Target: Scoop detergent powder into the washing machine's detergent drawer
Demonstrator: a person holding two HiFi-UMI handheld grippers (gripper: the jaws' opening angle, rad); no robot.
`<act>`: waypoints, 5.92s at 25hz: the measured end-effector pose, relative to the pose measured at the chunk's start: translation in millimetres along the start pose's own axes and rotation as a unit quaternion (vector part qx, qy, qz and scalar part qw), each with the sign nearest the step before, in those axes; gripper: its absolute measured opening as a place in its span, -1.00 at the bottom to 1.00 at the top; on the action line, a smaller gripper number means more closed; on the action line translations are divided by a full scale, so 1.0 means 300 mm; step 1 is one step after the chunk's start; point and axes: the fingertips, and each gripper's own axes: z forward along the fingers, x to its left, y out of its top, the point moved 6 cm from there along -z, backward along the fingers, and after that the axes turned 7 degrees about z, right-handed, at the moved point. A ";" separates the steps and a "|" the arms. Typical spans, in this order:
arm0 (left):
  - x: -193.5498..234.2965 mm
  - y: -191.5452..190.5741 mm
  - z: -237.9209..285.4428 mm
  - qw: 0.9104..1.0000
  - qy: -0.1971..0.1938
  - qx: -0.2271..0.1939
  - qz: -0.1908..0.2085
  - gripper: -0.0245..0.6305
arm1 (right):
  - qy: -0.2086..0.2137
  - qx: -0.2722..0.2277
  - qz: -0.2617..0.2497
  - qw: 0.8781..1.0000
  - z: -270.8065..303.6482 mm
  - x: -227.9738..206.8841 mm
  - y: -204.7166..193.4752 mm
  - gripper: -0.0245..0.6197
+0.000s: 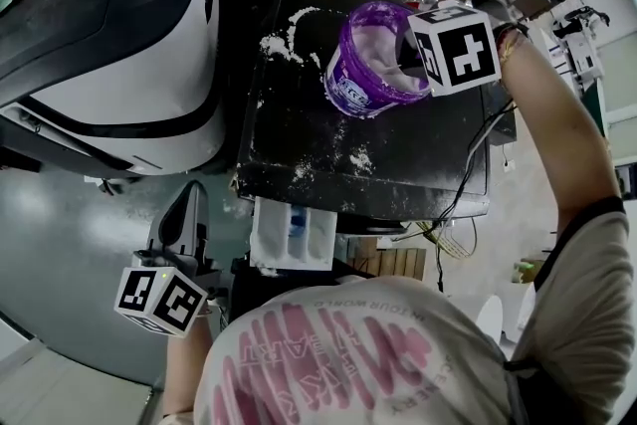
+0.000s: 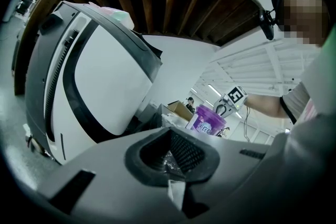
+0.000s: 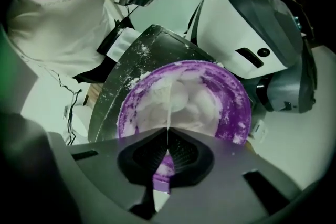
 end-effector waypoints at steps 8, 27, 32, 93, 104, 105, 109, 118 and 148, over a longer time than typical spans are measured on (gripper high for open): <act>0.005 0.002 -0.016 1.000 0.003 -0.002 -0.001 -0.92 | 0.010 0.048 -0.079 0.996 -0.006 0.040 -0.012 -0.92; -0.032 0.002 0.008 1.000 -0.013 0.001 0.003 -0.92 | 0.114 -0.029 0.125 0.985 -0.101 0.095 -0.054 -0.92; -0.053 0.007 0.021 1.000 -0.025 0.004 0.003 -0.92 | 0.150 -0.084 0.214 0.961 -0.111 0.094 -0.065 -0.92; -0.254 0.010 0.062 0.997 -0.069 0.019 0.036 -0.92 | 0.301 -0.645 0.649 0.268 -0.047 0.182 -0.109 -0.92; -0.369 -0.020 0.021 0.996 -0.083 0.005 0.042 -0.92 | 0.289 -0.708 0.606 0.218 -0.114 0.305 -0.092 -0.92; -0.373 -0.022 0.020 0.996 -0.081 0.004 0.042 -0.92 | 0.291 -0.711 0.604 0.212 -0.109 0.320 -0.088 -0.92; -0.393 -0.024 0.020 0.996 -0.081 -0.004 0.031 -0.92 | 0.304 -0.716 0.601 0.186 -0.073 0.387 -0.060 -0.92; -0.459 -0.080 0.007 0.989 -0.134 0.019 0.059 -0.92 | 0.326 -0.712 0.597 0.175 0.009 0.577 0.048 -0.92; -0.453 -0.170 0.059 0.979 -0.167 0.104 0.050 -0.92 | 0.308 -0.695 0.646 0.067 0.228 0.879 0.144 -0.92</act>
